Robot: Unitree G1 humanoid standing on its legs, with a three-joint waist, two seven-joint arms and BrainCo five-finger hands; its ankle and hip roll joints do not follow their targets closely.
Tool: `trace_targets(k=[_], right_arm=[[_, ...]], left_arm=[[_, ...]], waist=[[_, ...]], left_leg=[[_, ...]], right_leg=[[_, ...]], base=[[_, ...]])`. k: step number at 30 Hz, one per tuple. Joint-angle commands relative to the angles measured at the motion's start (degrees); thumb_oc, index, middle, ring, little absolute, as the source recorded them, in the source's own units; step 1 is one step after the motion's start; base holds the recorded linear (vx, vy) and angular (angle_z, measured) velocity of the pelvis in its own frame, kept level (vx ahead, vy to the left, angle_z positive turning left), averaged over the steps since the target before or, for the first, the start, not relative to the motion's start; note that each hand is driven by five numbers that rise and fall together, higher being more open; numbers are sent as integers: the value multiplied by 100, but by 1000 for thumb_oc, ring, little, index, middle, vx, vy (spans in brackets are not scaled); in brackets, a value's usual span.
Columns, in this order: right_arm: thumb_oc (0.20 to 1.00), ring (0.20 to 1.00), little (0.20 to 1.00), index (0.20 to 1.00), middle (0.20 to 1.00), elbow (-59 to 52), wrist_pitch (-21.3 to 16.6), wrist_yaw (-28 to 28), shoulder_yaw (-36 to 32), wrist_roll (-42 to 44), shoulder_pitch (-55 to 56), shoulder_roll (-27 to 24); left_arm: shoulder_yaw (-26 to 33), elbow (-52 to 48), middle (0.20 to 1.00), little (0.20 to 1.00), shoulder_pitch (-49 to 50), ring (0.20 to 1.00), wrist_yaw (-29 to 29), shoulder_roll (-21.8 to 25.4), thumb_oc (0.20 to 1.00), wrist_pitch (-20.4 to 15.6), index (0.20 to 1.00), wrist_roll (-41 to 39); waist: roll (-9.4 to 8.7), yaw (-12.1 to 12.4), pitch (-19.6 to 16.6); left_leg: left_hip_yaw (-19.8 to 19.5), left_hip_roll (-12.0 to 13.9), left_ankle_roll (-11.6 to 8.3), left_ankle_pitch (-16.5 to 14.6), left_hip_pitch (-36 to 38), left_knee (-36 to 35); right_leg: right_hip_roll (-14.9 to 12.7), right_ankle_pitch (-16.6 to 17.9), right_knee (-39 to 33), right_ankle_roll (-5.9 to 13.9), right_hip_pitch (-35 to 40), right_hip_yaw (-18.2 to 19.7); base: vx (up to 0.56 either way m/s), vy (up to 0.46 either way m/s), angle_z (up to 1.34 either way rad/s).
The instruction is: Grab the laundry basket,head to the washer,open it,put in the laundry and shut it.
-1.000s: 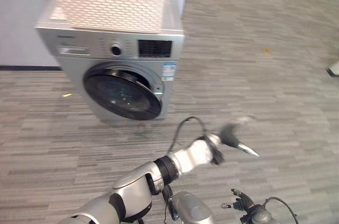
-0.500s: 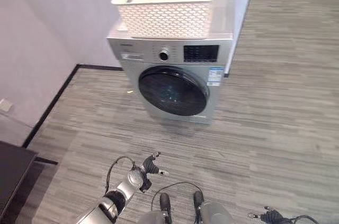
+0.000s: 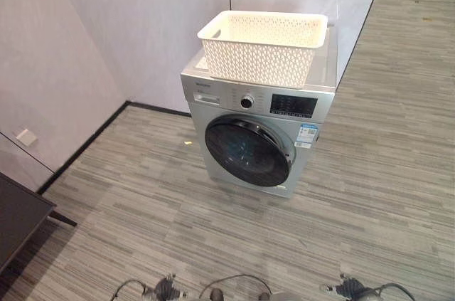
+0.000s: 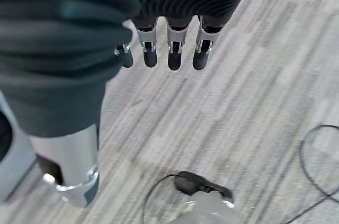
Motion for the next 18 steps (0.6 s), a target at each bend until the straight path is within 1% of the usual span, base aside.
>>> trace_targets(k=[1, 4, 5, 6, 7, 8, 9, 10, 11, 12, 13, 14, 15, 16, 17, 18], right_arm=[[1000, 1000, 1000, 1000, 1000, 105, 0, -35, 6, -168, -149, -83], [1000, 1000, 1000, 1000, 1000, 78, -7, -50, 1, -214, -212, -42], [1000, 1000, 1000, 1000, 1000, 79, -7, -51, 1, -214, -212, -42], [1000, 1000, 1000, 1000, 1000, -2003, -86, 95, 319, -14, -147, -184], [1000, 1000, 1000, 1000, 1000, -1954, -211, -119, 264, 0, -10, -119], [1000, 1000, 1000, 1000, 1000, -1953, -213, -122, 264, -1, -8, -116], [1000, 1000, 1000, 1000, 1000, -3054, -172, -45, 446, -361, 193, -235], [1000, 1000, 1000, 1000, 1000, -3083, -154, -40, 440, -365, 214, -241], [1000, 1000, 1000, 1000, 1000, -3311, -201, -41, 408, -349, 348, -318], [1000, 1000, 1000, 1000, 1000, -3451, -180, -41, 361, -354, 366, -388], [1000, 1000, 1000, 1000, 1000, -3455, -178, -40, 360, -354, 369, -390], [1000, 1000, 1000, 1000, 1000, -3599, -152, -7, 376, -385, 327, -425], [1000, 1000, 1000, 1000, 1000, -3628, -152, -3, 365, -391, 273, -454], [1000, 1000, 1000, 1000, 1000, -3596, -145, -10, 385, -400, 202, -459], [1000, 1000, 1000, 1000, 1000, -3530, -134, -24, 389, -394, 149, -449], [1000, 1000, 1000, 1000, 1000, -3534, -124, -33, 425, -415, 75, -446]], left_arm=[[139, 68, 1000, 1000, -165, 1000, -83, -65, 1000, 10, 1000, 357], [180, -59, 1000, 1000, -21, 1000, -102, -30, 1000, -6, 1000, 377], [180, -60, 1000, 1000, -21, 1000, -102, -29, 1000, -5, 1000, 377], [420, -149, 1000, 1000, 117, 1000, -170, 200, 1000, -11, 1000, 371], [455, -178, 1000, 1000, 112, 1000, -107, 209, 1000, -46, 1000, 286], [454, -178, 1000, 1000, 112, 1000, -107, 210, 1000, -47, 1000, 286], [549, -265, 1000, 1000, 195, 1000, -38, 323, 1000, -53, 1000, 355], [545, -269, 1000, 1000, 202, 1000, -38, 322, 1000, -51, 1000, 356], [525, -332, 1000, 1000, 231, 1000, 4, 408, 1000, -85, 1000, 370], [473, -357, 1000, 1000, 225, 1000, 18, 439, 1000, -90, 1000, 442], [472, -357, 1000, 1000, 226, 1000, 18, 438, 1000, -90, 1000, 442], [497, -342, 1000, 1000, 217, 1000, 33, 459, 1000, -88, 1000, 466], [531, -338, 1000, 1000, 204, 1000, 41, 466, 1000, -88, 1000, 447], [573, -345, 1000, 1000, 203, 1000, 64, 467, 1000, -96, 1000, 402], [572, -329, 1000, 1000, 199, 1000, 74, 462, 1000, -91, 1000, 396], [584, -296, 1000, 1000, 191, 1000, 87, 462, 1000, -90, 1000, 372]], waist=[[-148, 93, 97], [-116, 200, 105], [-118, 200, 103], [-214, 129, 158], [-231, 82, 229], [-237, 89, 227], [-281, 15, 348], [-287, 14, 344], [-307, -52, 431], [-342, -124, 433], [-341, -130, 437], [-354, -138, 438], [-357, -122, 440], [-367, -122, 454], [-389, -143, 477], [-448, -156, 486]], left_leg=[[-147, -437, 193, -553, -179, 531], [-202, -508, 314, -622, -161, 571], [-201, -509, 315, -624, -164, 574], [-138, -491, 359, -625, -179, 628], [-158, -499, 389, -645, -165, 664], [-151, -503, 390, -648, -170, 670], [-217, -502, 440, -680, -144, 745], [-217, -511, 441, -686, -148, 755], [-327, -528, 450, -720, -103, 840], [-474, -618, 438, -762, -20, 853], [-482, -617, 437, -766, -14, 854], [-540, -634, 422, -814, 33, 856], [-554, -607, 404, -851, 68, 841], [-615, -592, 382, -921, 104, 878], [-692, -598, 370, -987, 133, 944], [-776, -640, 362, -1074, 184, 998]], right_leg=[[-217, 650, -757, 470, 145, 224], [-275, 564, -338, 557, 2, 229], [-276, 558, -327, 558, -5, 230], [-264, 534, 280, 626, -345, 385], [-250, 567, 575, 668, -461, 459], [-253, 556, 597, 669, -475, 467], [-250, 594, 1125, 663, -633, 505], [-259, 575, 1156, 664, -646, 506], [-172, 554, 1497, 607, -825, 519], [-59, 510, 1331, 551, -914, 592], [-59, 505, 1331, 549, -906, 585], [-108, 559, 1073, 541, -967, 603], [-249, 677, 896, 565, -1062, 564], [-376, 822, 625, 613, -1178, 615], [-411, 941, 414, 666, -1256, 741], [-444, 1094, 102, 738, -1293, 922]], base=[[81, 177, -7], [60, 170, -13], [12, 145, -14], [-3, 127, -6], [-4, 127, -9], [7, 126, -39], [4, 79, -49], [31, 119, -28], [100, 67, 12], [103, 66, 39], [114, 2, 56], [72, -59, 59], [122, -101, 47], [140, -109, 20], [184, -115, 1], [197, -121, -4]])
